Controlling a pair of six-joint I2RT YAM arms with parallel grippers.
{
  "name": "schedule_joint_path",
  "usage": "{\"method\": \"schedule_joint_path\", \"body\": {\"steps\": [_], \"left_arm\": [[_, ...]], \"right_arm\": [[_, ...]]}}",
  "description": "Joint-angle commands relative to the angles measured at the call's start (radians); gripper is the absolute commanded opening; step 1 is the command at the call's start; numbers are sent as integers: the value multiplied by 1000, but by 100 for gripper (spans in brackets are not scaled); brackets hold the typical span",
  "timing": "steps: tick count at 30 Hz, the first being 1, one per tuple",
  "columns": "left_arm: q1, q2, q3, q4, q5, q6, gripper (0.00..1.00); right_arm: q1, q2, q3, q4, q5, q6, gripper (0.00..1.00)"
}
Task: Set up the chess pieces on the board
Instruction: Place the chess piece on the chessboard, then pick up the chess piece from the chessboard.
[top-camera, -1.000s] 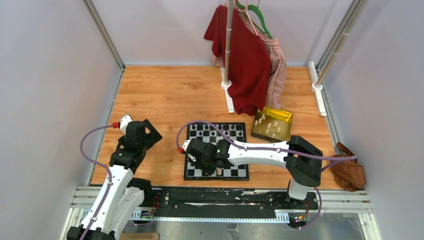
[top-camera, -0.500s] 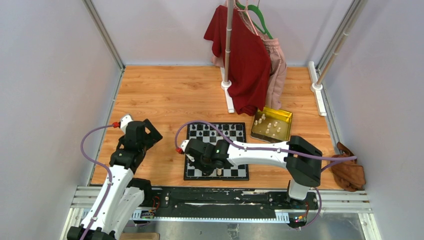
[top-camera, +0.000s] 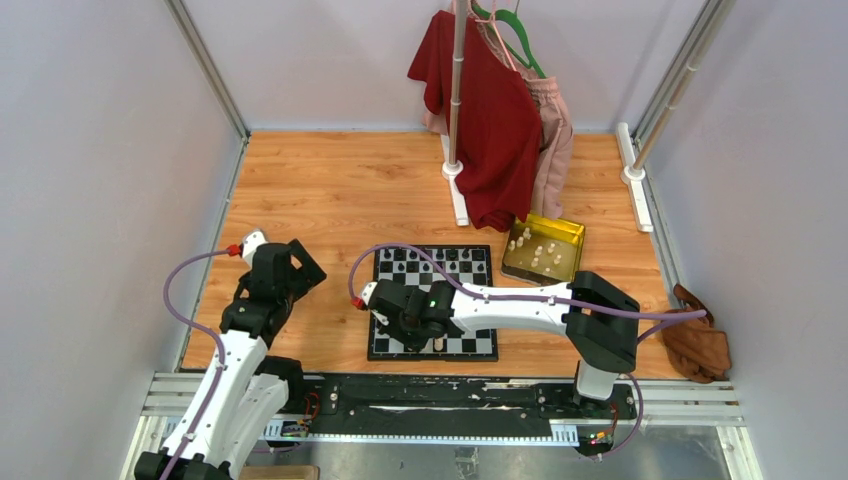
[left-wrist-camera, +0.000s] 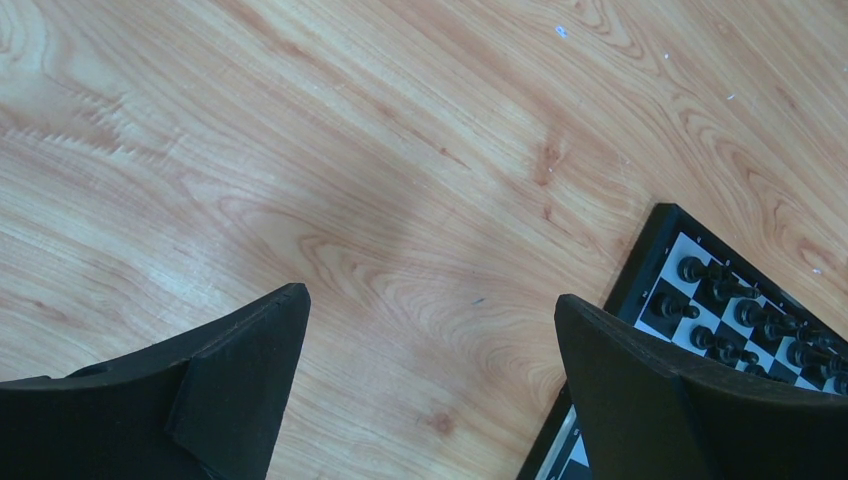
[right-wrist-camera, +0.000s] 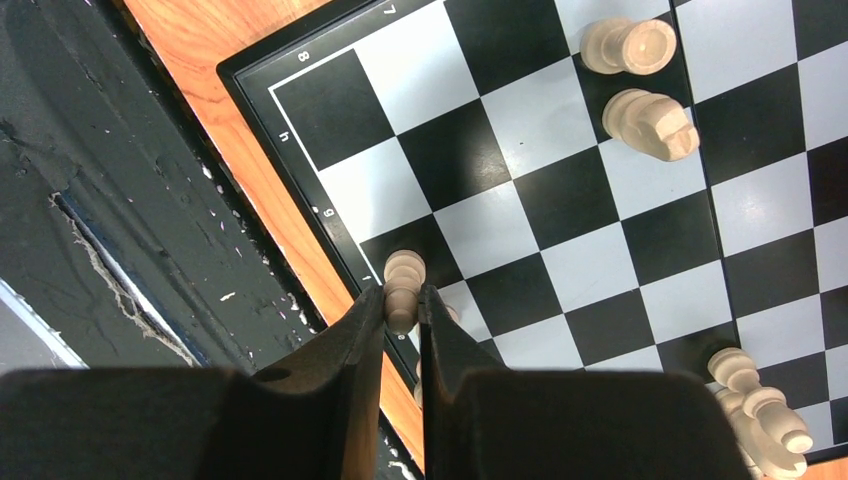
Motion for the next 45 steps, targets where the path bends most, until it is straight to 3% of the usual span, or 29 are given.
{"method": "schedule_joint_path", "body": {"steps": [1, 3, 7, 16, 26, 32, 45], "left_arm": [[11, -8, -6, 19, 6, 12, 100], [11, -8, -7, 18, 6, 12, 100], [11, -7, -6, 18, 8, 12, 100], [11, -7, -6, 22, 12, 6, 100], [11, -2, -6, 29, 20, 8, 100], [11, 16, -6, 42, 26, 9, 100], [11, 27, -3, 49, 27, 11, 100]], "right_arm": [[18, 6, 4, 6, 4, -4, 22], [18, -4, 5, 4, 5, -7, 31], [18, -30, 19, -16, 15, -14, 37], [-4, -132, 56, -49, 152, -38, 39], [-200, -232, -42, -22, 223, -20, 40], [-304, -240, -93, -3, 196, -20, 40], [-348, -191, -138, 33, 139, -4, 40]]}}
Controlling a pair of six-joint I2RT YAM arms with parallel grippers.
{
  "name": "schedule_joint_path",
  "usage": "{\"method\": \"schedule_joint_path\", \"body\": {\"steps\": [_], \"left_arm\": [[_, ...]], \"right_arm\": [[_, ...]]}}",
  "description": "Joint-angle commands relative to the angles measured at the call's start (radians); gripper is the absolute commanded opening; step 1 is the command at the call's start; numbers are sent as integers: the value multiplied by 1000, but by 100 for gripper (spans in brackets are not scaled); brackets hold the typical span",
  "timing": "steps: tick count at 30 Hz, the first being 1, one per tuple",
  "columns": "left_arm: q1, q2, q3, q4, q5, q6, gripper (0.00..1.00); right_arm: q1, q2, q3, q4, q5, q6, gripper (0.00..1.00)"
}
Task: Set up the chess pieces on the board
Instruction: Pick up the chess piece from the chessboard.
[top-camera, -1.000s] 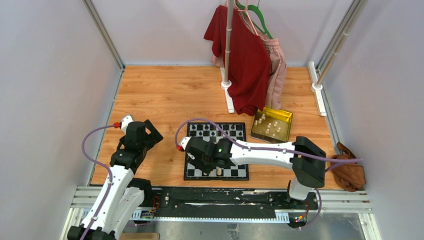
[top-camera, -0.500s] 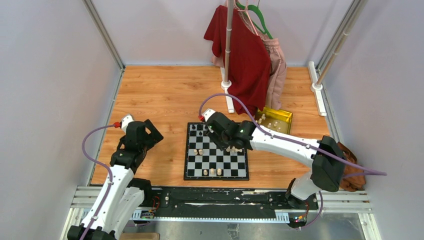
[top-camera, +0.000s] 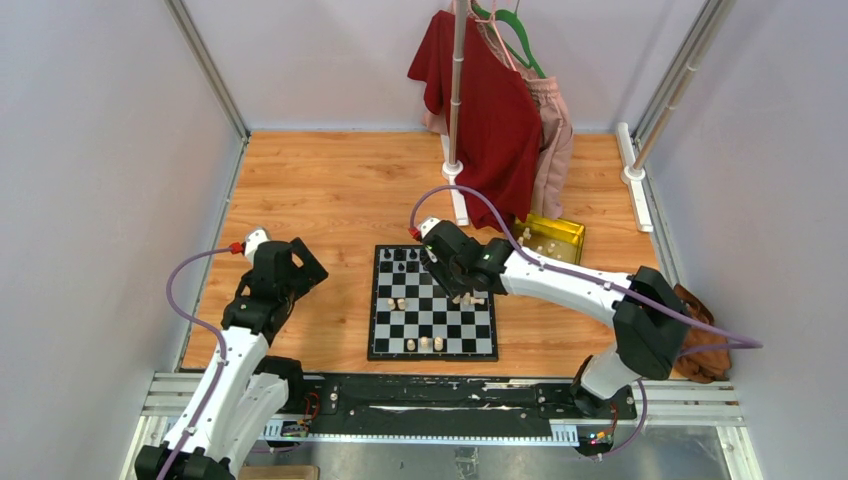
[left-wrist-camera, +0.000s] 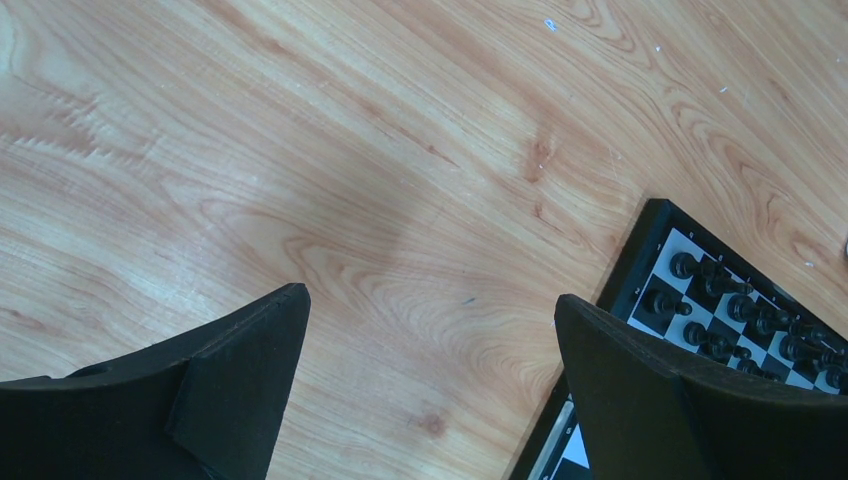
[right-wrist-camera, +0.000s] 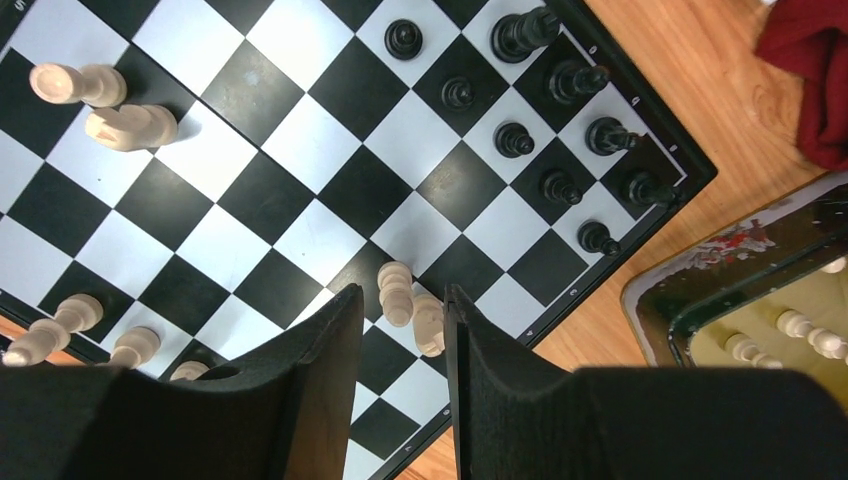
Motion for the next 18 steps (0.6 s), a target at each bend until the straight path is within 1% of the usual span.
{"method": "schedule_joint_path", "body": {"steps": [1, 12, 18], "left_arm": [[11, 2, -1, 24, 5, 11, 100], [11, 17, -4, 35, 6, 9, 100], [11, 26, -5, 44, 9, 4, 100]], "right_arm": [[-22, 21, -31, 17, -31, 17, 40], [-44, 40, -69, 47, -61, 22, 40], [-49, 44, -86, 57, -78, 26, 38]]}}
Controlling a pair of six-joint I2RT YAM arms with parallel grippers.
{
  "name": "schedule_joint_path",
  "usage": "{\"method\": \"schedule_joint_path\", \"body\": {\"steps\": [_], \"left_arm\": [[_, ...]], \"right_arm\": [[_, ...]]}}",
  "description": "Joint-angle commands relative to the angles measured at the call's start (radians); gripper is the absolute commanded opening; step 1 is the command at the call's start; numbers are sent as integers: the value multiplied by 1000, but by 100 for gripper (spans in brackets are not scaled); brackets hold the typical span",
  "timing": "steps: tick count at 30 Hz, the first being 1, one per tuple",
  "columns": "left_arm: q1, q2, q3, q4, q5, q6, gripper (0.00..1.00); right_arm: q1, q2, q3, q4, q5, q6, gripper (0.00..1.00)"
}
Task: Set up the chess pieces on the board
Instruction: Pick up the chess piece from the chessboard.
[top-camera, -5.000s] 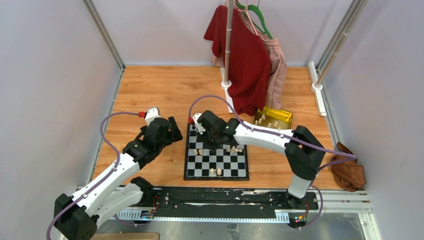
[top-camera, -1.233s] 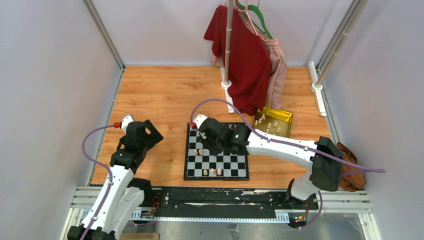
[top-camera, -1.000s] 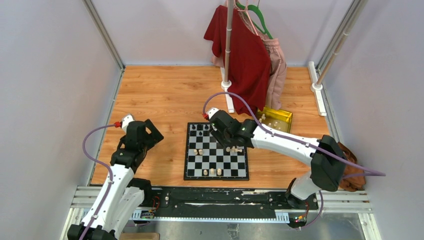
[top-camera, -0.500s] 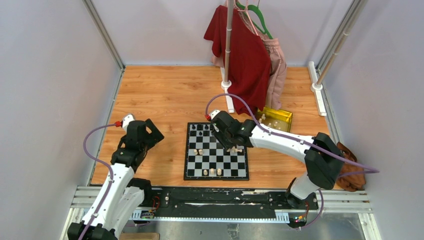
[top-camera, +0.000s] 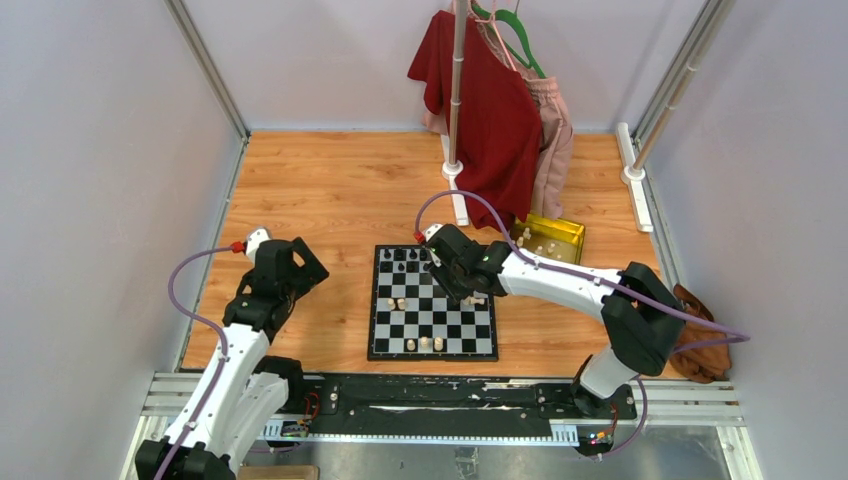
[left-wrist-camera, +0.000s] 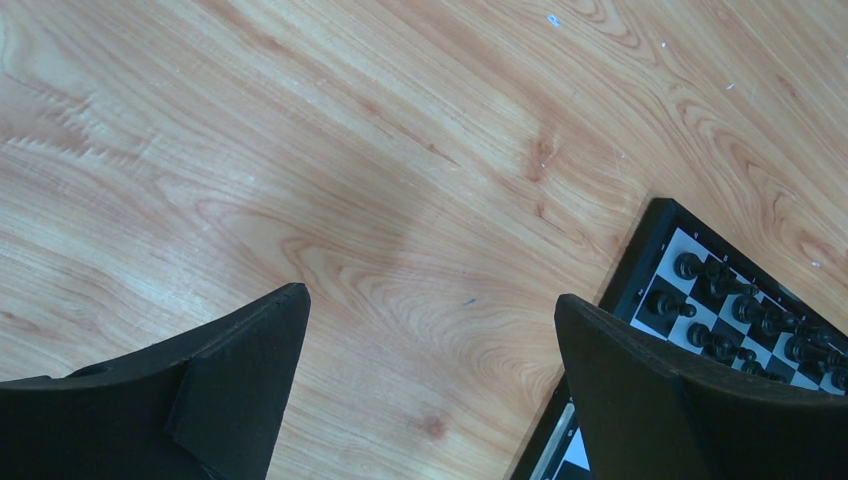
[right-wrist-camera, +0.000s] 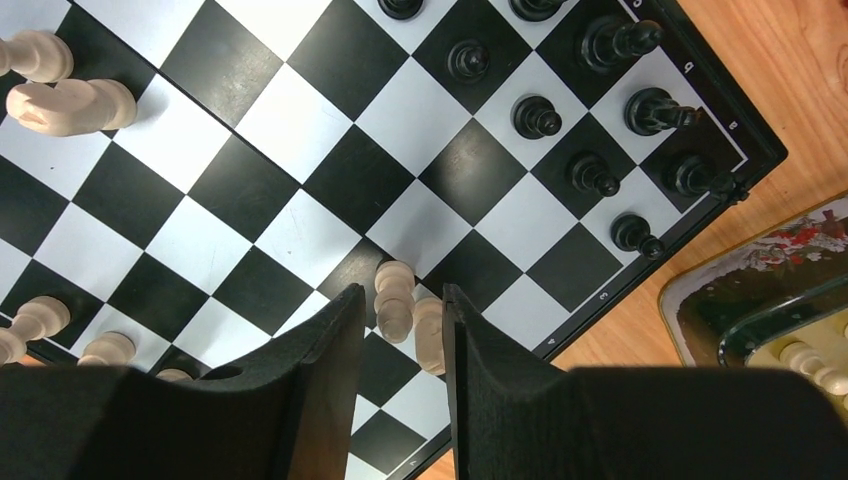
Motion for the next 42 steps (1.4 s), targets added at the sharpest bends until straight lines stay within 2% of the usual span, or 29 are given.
{"method": "schedule_joint_path", "body": {"steps": [1, 11, 19, 26, 29, 42], "left_arm": [[11, 6, -5, 35, 6, 4, 100], [11, 12, -7, 41, 9, 3, 100], [11, 12, -8, 41, 14, 2, 100], [11, 13, -11, 45, 15, 1, 100], [11, 12, -13, 46, 15, 1, 100], [11, 13, -16, 46, 13, 0, 100]], "right_arm": [[-14, 11, -22, 12, -22, 14, 37], [-14, 8, -35, 13, -32, 22, 29], [-15, -4, -40, 9, -34, 27, 27], [-14, 0, -36, 4, -35, 23, 12], [-15, -6, -27, -4, -35, 11, 9], [40, -77, -23, -44, -18, 8, 6]]}}
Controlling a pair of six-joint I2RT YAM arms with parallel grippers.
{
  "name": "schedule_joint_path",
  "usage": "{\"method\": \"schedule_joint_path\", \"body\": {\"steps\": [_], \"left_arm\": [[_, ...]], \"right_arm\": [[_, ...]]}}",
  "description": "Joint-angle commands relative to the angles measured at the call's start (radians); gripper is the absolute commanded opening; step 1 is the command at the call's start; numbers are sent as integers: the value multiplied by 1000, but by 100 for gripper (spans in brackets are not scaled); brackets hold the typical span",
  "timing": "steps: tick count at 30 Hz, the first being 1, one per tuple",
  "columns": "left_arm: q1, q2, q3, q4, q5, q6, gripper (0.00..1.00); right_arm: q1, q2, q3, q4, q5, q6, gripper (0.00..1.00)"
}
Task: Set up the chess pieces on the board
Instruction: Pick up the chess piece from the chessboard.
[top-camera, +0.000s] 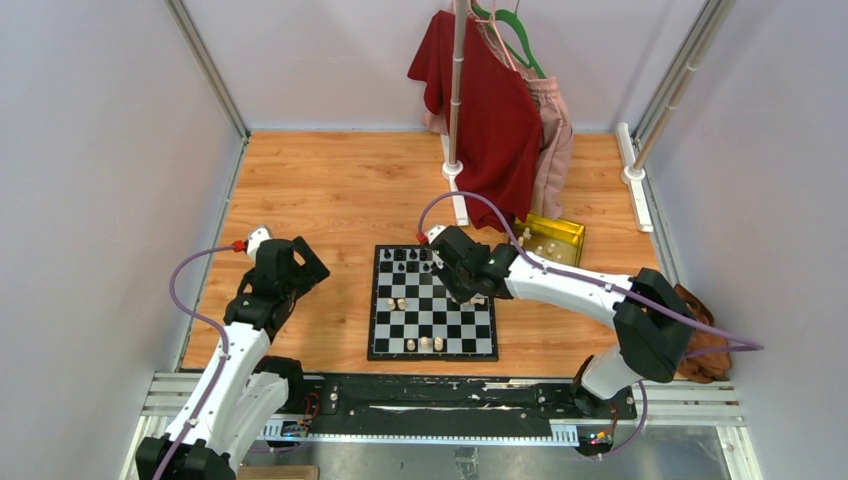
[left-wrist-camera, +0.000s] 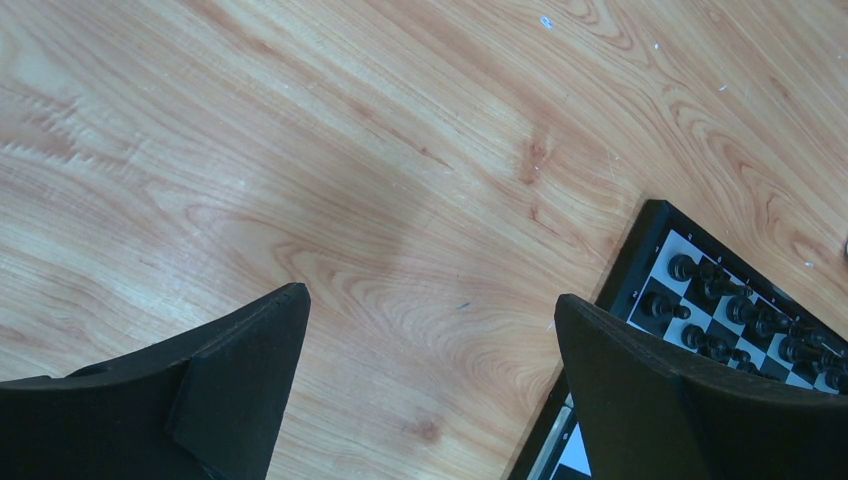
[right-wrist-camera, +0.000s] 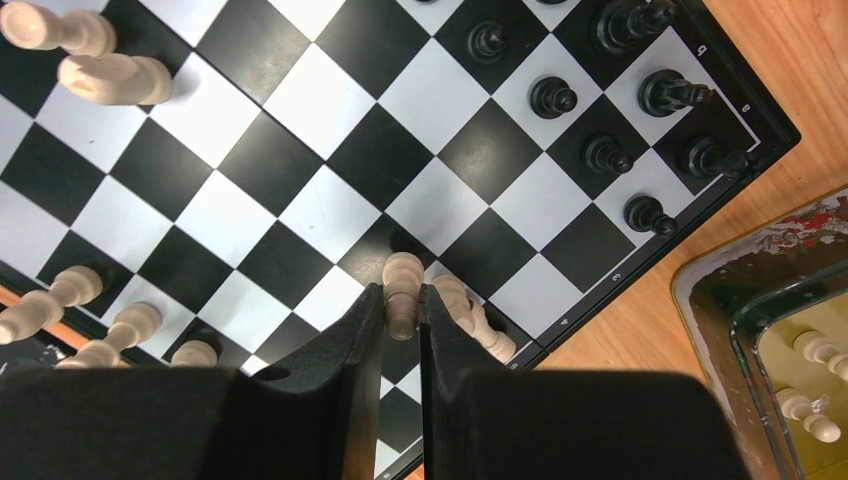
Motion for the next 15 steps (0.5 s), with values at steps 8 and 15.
{"method": "schedule_joint_path", "body": {"steps": [8, 15], "left_arm": [[11, -8, -8, 12, 3, 0, 100], [11, -10, -5, 9, 8, -5, 100]], "right_arm": [[126, -67, -20, -67, 36, 22, 6], [207, -102, -52, -93, 76, 66, 6]]}}
